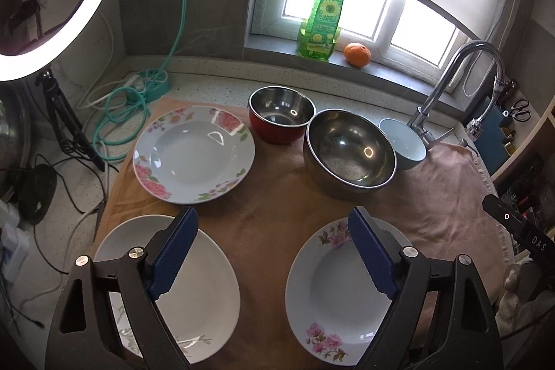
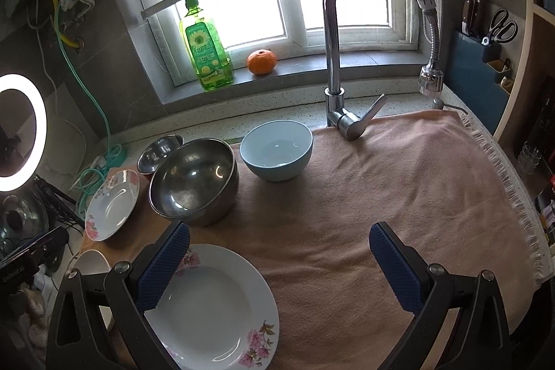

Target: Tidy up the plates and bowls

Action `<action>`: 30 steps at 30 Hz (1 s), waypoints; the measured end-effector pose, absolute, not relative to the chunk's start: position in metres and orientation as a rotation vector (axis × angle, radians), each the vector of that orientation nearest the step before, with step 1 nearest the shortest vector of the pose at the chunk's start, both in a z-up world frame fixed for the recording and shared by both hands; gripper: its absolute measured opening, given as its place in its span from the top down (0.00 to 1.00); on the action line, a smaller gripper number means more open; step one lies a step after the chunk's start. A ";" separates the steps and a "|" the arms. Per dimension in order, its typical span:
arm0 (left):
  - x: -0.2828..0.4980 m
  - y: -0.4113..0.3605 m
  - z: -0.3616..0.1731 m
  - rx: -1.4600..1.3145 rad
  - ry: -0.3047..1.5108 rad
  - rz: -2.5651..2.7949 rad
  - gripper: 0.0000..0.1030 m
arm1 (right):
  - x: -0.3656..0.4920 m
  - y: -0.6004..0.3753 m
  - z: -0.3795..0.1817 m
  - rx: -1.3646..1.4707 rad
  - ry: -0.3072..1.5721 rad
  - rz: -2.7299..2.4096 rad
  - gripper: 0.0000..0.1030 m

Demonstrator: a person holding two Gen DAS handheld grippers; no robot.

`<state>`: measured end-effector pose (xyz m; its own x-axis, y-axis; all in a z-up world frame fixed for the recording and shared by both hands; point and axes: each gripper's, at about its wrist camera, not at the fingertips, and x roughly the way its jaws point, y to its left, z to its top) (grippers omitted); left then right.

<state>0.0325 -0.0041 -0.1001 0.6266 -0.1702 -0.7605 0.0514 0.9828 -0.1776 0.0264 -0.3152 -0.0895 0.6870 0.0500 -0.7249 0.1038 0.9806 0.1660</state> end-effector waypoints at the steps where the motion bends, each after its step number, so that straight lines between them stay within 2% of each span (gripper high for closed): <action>1: 0.032 -0.004 -0.104 -0.154 0.901 -0.135 0.21 | 0.026 -0.317 -0.092 0.207 0.821 -0.024 0.02; 5: 0.031 -0.001 -0.120 -0.189 0.964 -0.158 0.41 | 0.026 -0.320 -0.105 0.232 0.868 0.017 0.16; 7: 0.030 0.000 -0.128 -0.205 0.994 -0.165 0.46 | 0.027 -0.323 -0.112 0.250 0.899 0.037 0.25; 9: 0.029 0.001 -0.133 -0.232 1.020 -0.181 0.47 | 0.028 -0.326 -0.120 0.275 0.932 0.054 0.30; 11: 0.028 -0.001 -0.139 -0.240 1.041 -0.197 0.55 | 0.028 -0.329 -0.129 0.297 0.965 0.071 0.41; 13: 0.027 -0.005 -0.144 -0.239 1.061 -0.211 0.60 | 0.029 -0.330 -0.138 0.306 0.998 0.084 0.46; 16: 0.027 -0.009 -0.152 -0.247 1.097 -0.239 0.61 | 0.030 -0.330 -0.153 0.316 1.044 0.101 0.48; 20: 0.029 -0.013 -0.165 -0.256 1.145 -0.249 0.66 | 0.031 -0.330 -0.169 0.334 1.096 0.123 0.58; 30: 0.028 -0.023 -0.186 -0.237 1.233 -0.282 0.67 | 0.035 -0.333 -0.196 0.380 1.178 0.154 0.66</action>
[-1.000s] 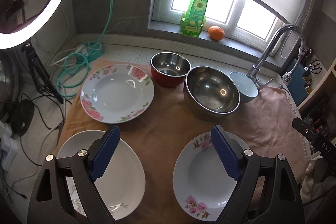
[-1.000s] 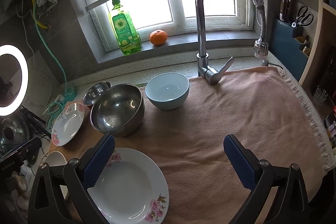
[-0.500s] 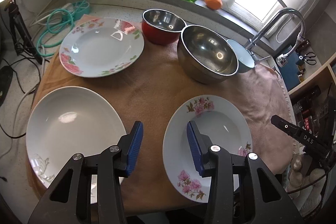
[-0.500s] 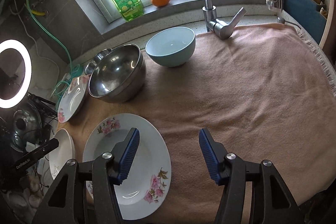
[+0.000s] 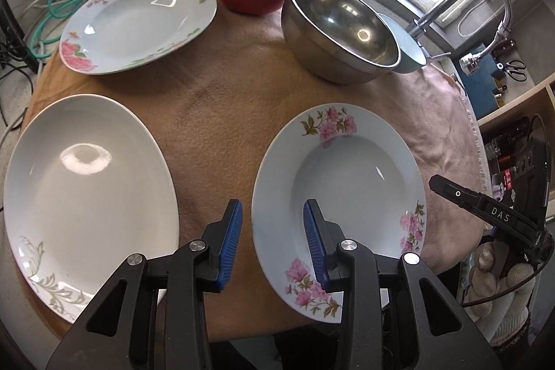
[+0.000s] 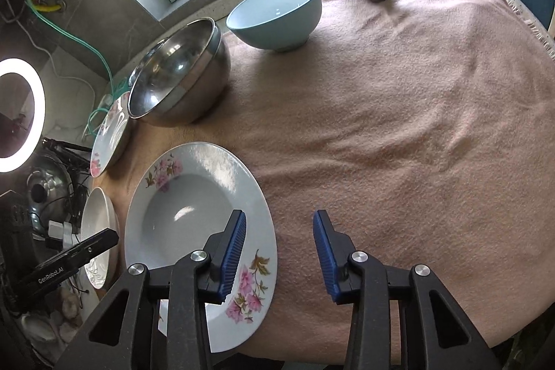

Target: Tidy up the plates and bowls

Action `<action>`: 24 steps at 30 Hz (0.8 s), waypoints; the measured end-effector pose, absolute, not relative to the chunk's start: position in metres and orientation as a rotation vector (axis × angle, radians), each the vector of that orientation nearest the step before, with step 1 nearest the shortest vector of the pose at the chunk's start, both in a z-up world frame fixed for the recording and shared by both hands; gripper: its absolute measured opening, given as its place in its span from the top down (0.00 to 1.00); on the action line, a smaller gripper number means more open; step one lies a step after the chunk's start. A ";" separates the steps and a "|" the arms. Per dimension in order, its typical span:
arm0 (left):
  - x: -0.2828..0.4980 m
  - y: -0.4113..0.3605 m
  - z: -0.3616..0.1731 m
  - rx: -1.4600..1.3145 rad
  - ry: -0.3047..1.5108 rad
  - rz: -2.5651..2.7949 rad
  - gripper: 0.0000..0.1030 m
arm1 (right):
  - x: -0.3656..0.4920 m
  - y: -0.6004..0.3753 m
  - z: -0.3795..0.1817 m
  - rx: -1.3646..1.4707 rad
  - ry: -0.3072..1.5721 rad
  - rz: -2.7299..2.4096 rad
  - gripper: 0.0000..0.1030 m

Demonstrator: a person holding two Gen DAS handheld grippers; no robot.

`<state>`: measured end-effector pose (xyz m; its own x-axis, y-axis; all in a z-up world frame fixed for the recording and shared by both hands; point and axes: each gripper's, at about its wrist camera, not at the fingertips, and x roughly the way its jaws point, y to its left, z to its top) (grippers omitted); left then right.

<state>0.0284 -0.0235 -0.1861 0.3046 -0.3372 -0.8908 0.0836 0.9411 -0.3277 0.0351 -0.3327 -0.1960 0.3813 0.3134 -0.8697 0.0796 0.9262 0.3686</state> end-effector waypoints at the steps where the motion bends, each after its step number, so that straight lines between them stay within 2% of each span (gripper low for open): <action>1: 0.028 -0.023 -0.187 -0.240 1.234 -0.278 0.67 | 0.036 -0.332 -0.198 0.384 1.184 0.157 0.67; 4: 0.028 -0.020 -0.188 -0.238 1.228 -0.255 0.72 | 0.038 -0.330 -0.202 0.381 1.196 0.165 0.68; 14: 0.031 -0.014 -0.198 -0.270 1.254 -0.242 0.74 | 0.045 -0.323 -0.218 0.398 1.247 0.199 0.69; 20: 0.032 -0.016 -0.204 -0.287 1.273 -0.253 0.84 | 0.050 -0.319 -0.222 0.415 1.263 0.214 0.70; 24: 0.031 -0.017 -0.204 -0.286 1.272 -0.264 0.85 | 0.051 -0.316 -0.224 0.422 1.275 0.231 0.72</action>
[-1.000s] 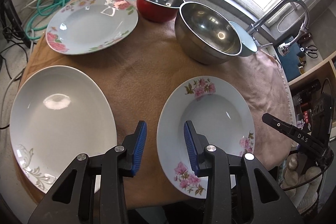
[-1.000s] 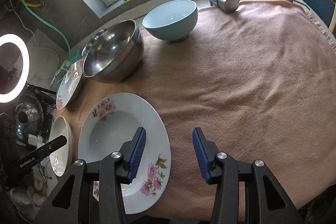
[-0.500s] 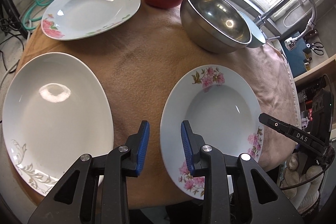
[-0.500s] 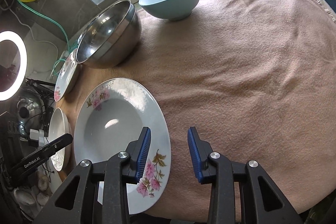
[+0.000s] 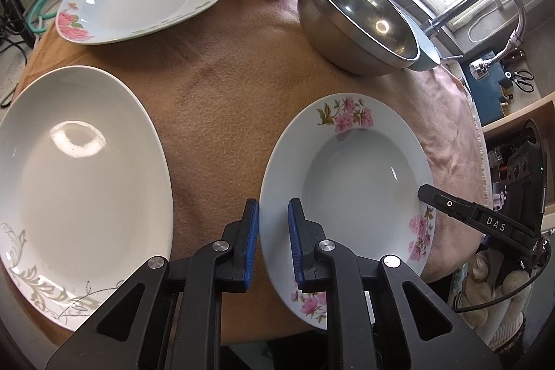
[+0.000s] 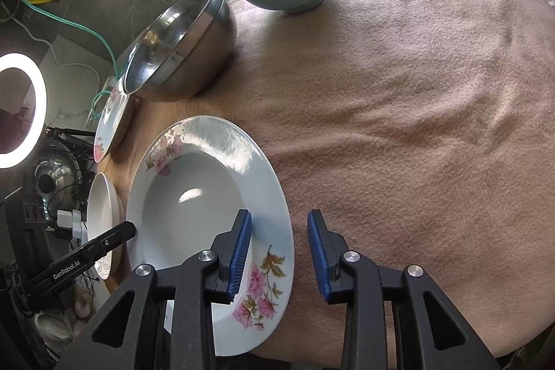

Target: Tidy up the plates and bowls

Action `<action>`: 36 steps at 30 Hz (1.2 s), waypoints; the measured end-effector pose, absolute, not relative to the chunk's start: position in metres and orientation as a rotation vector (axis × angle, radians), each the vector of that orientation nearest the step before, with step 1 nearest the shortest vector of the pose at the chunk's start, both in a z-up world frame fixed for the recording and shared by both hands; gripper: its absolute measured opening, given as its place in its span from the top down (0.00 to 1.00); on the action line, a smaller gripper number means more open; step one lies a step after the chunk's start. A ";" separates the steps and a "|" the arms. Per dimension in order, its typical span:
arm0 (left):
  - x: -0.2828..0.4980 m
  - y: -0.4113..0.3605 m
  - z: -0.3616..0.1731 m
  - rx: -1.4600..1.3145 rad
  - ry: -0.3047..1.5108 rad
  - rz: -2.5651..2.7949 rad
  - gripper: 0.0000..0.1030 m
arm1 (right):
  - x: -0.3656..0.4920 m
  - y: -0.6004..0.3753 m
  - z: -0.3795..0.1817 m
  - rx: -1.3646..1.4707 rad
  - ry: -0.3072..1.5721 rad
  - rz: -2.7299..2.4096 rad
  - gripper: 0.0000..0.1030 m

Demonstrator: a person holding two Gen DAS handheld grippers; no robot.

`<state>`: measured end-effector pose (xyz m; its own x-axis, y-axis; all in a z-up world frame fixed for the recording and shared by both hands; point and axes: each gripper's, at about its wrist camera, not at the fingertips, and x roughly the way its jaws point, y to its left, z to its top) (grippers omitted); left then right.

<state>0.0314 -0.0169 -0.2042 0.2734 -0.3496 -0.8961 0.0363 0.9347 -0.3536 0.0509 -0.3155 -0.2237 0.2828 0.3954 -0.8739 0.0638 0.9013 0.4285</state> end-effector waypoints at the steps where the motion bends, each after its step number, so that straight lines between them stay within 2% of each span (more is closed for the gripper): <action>1: 0.032 -0.017 -0.204 -0.285 1.272 -0.265 0.85 | 0.051 -0.317 -0.224 0.424 1.276 0.235 0.73; 5: 0.033 -0.016 -0.204 -0.290 1.275 -0.270 0.85 | 0.052 -0.310 -0.224 0.425 1.277 0.245 0.79; 36: 0.031 -0.011 -0.202 -0.303 1.272 -0.246 0.85 | 0.052 -0.295 -0.222 0.388 1.294 0.257 0.78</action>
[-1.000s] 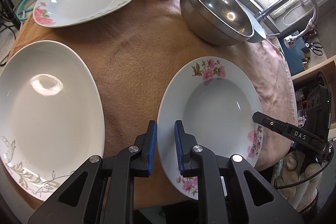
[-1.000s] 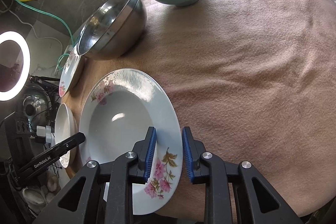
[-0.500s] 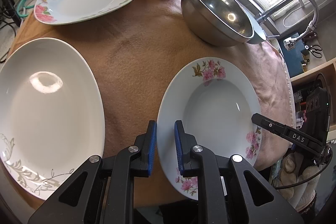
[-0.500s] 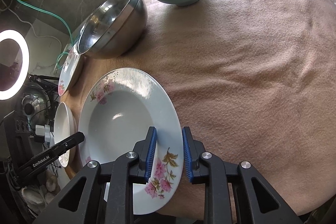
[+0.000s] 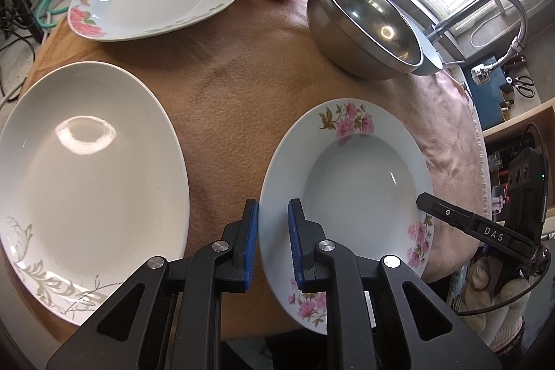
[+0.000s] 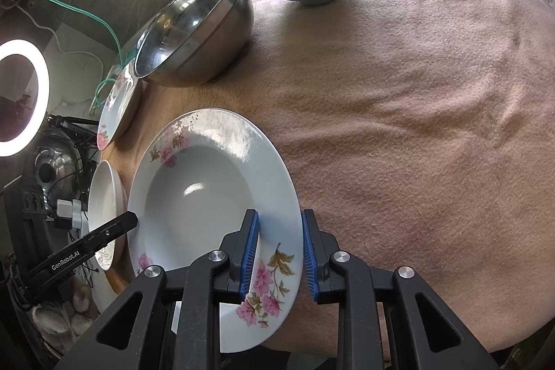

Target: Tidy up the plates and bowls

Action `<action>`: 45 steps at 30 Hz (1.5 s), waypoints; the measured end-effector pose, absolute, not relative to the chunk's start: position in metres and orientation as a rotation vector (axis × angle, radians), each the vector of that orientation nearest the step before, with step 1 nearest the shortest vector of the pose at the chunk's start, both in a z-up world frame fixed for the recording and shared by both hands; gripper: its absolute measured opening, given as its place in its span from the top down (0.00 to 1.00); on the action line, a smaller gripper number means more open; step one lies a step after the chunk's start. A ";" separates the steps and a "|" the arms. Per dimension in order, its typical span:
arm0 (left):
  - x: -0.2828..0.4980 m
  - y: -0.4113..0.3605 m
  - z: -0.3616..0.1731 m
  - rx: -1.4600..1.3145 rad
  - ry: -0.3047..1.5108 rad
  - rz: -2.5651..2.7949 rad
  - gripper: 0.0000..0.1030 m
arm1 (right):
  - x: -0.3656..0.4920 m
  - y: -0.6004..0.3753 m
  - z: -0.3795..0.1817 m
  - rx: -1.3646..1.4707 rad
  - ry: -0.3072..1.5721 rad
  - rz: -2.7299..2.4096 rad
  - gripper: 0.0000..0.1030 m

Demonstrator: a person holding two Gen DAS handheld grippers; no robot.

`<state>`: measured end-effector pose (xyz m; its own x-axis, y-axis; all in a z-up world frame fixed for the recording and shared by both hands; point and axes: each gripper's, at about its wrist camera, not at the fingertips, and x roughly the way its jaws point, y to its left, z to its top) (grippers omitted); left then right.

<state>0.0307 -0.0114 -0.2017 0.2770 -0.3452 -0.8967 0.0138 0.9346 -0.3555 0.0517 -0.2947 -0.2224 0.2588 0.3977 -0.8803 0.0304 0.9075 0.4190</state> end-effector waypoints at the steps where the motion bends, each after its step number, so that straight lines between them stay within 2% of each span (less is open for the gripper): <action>1: 0.030 -0.010 -0.202 -0.305 1.271 -0.241 0.85 | 0.052 -0.293 -0.222 0.388 1.294 0.259 0.78; 45: 0.032 -0.002 -0.192 -0.248 1.224 -0.195 0.85 | 0.054 -0.284 -0.218 0.354 1.289 0.256 0.77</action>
<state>0.0324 -0.0018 -0.1918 0.3290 -0.2801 -0.9019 0.0146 0.9564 -0.2917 0.0538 -0.2841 -0.2185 0.2616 0.3788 -0.8877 0.0112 0.9185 0.3952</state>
